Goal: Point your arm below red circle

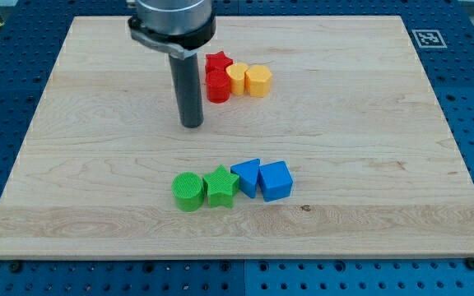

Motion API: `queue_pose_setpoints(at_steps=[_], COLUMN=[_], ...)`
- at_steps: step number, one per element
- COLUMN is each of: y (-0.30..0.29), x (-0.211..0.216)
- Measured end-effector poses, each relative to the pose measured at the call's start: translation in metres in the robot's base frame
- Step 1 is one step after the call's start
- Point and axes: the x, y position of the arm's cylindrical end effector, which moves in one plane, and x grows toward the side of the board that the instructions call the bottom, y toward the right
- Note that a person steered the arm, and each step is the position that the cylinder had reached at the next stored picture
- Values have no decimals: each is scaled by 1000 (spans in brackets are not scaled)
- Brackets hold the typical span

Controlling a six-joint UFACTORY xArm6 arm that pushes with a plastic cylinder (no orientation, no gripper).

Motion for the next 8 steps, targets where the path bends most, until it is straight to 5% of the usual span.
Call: queue_pose_setpoints(at_steps=[4,8], y=[-64,-14], x=[1,-6])
